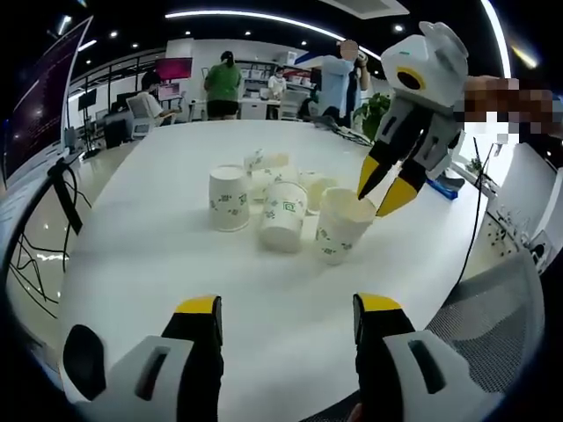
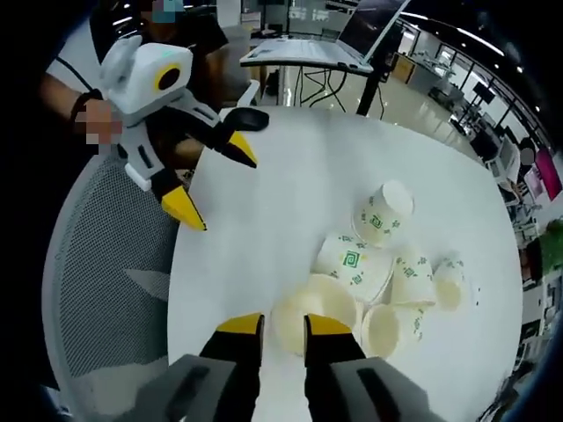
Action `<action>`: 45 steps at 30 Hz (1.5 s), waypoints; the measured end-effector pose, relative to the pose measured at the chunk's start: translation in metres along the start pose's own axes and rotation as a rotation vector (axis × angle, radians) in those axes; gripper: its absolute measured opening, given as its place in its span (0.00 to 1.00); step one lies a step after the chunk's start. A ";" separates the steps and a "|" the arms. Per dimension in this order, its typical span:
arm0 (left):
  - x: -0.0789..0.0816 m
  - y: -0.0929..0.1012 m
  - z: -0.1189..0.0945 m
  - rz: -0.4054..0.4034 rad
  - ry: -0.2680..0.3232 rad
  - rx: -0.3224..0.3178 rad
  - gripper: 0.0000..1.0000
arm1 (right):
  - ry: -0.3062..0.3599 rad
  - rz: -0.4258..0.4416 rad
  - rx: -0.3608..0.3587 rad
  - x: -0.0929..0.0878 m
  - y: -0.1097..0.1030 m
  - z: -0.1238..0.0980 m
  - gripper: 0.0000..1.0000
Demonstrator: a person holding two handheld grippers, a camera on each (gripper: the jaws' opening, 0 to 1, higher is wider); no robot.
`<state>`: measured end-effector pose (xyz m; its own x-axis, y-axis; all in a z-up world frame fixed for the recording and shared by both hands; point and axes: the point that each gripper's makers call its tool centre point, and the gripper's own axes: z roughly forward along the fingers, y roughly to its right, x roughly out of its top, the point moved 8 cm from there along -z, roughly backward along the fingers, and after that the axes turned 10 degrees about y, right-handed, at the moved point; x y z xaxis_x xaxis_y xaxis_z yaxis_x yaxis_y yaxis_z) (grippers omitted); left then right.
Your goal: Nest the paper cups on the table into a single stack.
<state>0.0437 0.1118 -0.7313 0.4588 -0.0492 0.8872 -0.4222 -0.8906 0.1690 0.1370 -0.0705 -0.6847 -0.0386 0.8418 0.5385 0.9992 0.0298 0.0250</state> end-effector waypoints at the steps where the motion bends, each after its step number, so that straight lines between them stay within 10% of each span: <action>1: 0.000 0.000 0.000 0.000 -0.002 0.001 0.59 | 0.007 0.009 -0.006 -0.002 -0.001 0.000 0.17; 8: -0.003 0.001 0.003 0.008 -0.009 -0.010 0.59 | 0.077 0.089 -0.098 -0.014 -0.001 -0.008 0.42; 45: 0.006 -0.002 0.013 0.001 -0.061 -0.018 0.60 | 0.267 0.524 -0.404 -0.060 -0.054 -0.020 0.55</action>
<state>0.0576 0.1076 -0.7326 0.5053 -0.0778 0.8594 -0.4362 -0.8823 0.1766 0.0857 -0.1334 -0.7015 0.3947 0.5286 0.7516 0.8088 -0.5880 -0.0111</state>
